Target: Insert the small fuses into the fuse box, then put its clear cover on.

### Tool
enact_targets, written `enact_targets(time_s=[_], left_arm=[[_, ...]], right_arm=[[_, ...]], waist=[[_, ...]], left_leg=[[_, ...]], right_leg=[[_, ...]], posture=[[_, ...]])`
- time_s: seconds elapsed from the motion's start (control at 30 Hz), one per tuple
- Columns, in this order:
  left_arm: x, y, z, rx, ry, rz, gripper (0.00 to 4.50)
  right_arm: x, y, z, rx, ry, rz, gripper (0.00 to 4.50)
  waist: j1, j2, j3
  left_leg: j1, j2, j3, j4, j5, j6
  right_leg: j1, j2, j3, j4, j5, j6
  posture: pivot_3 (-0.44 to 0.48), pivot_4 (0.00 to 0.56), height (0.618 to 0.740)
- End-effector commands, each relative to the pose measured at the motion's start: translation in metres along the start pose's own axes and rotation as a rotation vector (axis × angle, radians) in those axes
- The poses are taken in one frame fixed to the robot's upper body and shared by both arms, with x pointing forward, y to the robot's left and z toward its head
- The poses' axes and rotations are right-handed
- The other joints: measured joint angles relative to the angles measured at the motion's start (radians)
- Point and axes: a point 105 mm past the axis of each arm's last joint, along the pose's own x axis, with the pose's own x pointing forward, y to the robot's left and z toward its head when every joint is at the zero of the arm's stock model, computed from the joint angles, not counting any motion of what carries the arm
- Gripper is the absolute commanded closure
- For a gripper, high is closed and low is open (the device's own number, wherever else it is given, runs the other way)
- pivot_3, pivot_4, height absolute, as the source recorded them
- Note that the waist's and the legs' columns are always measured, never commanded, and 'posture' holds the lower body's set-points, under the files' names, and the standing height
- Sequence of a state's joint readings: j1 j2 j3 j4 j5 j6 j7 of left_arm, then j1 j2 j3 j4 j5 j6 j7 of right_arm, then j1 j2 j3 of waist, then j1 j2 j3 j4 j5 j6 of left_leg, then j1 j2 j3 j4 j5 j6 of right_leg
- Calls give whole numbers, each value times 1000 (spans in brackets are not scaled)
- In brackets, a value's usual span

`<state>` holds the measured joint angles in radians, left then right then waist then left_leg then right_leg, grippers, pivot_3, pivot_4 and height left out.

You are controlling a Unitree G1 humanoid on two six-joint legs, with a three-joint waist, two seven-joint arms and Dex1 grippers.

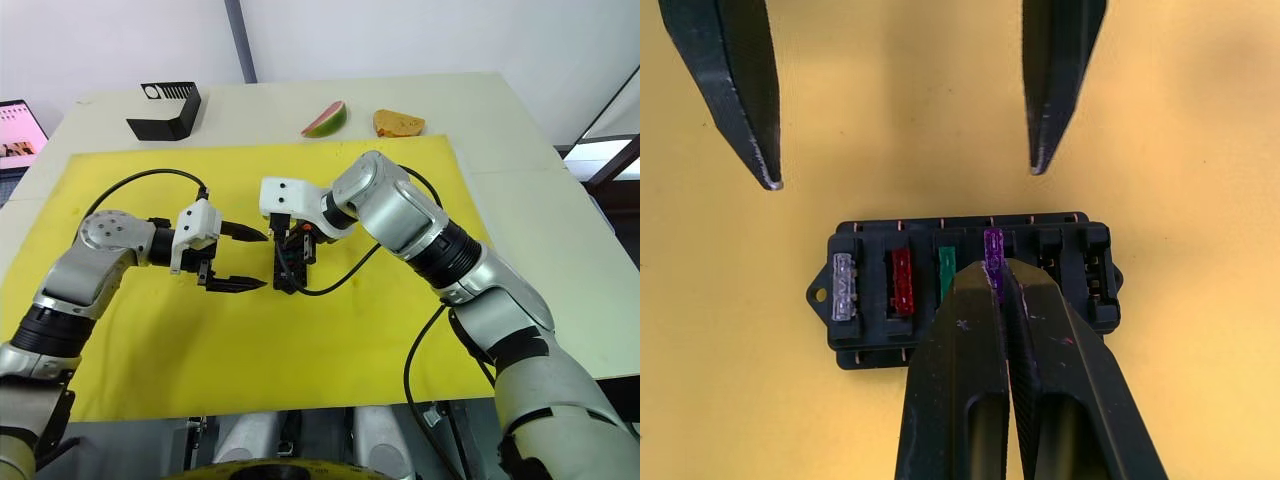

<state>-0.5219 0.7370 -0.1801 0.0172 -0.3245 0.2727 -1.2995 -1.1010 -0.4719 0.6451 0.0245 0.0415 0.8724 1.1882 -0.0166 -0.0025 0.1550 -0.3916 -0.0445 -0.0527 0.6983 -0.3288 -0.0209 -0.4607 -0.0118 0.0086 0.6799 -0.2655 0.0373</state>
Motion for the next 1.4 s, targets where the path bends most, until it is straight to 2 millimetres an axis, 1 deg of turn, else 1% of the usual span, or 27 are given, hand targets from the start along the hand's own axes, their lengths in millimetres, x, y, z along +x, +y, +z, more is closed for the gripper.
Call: enact_targets(time_s=[0.03, 0.57, 0.73, 0.83, 1.03, 1.13, 1.4], left_arm=[[-5, 2, 11, 53, -13, 18, 150], [-6, 5, 9, 50, -6, 22, 150], [-6, 5, 10, 51, -6, 19, 150], [-7, 6, 10, 52, -6, 21, 150], [-6, 6, 11, 53, -8, 19, 150], [-6, 7, 11, 52, -8, 21, 150], [-7, 7, 11, 52, -7, 20, 150]], right_arm=[[-1, -2, 6, -26, -11, -18, 4500], [-8, -6, 7, -34, 0, -27, 4500], [-12, -9, 16, -46, -24, -41, 4500], [-12, -8, 18, -59, -23, -36, 4500], [-9, -8, 10, -32, -6, -27, 4500], [-8, -6, 10, 0, -12, -13, 4500], [-6, -8, 6, 19, -2, -19, 4500]], waist=[[0, 0, 0], [0, 0, 0], [-1, 0, 0], [0, 0, 0], [0, 0, 0], [0, 0, 0], [0, 0, 0]], left_leg=[[0, 0, 0, 0, 0, 0], [0, 0, 0, 0, 0, 0], [0, 0, 0, 0, 0, 0], [0, 0, 0, 0, 0, 0], [0, 0, 0, 0, 0, 0], [0, 0, 0, 0, 0, 0], [0, 0, 0, 0, 0, 0]], right_leg=[[0, 0, 0, 0, 0, 0], [0, 0, 0, 0, 0, 0], [0, 0, 0, 1, 0, 0], [0, 0, 0, 1, 0, 0], [0, 0, 0, 1, 0, 0], [0, 0, 0, 1, 0, 0], [0, 0, 0, 1, 0, 0]], posture=[[0, 150, 740], [0, 150, 740], [0, 150, 740], [0, 150, 740], [0, 150, 740], [0, 150, 740], [0, 150, 740]])
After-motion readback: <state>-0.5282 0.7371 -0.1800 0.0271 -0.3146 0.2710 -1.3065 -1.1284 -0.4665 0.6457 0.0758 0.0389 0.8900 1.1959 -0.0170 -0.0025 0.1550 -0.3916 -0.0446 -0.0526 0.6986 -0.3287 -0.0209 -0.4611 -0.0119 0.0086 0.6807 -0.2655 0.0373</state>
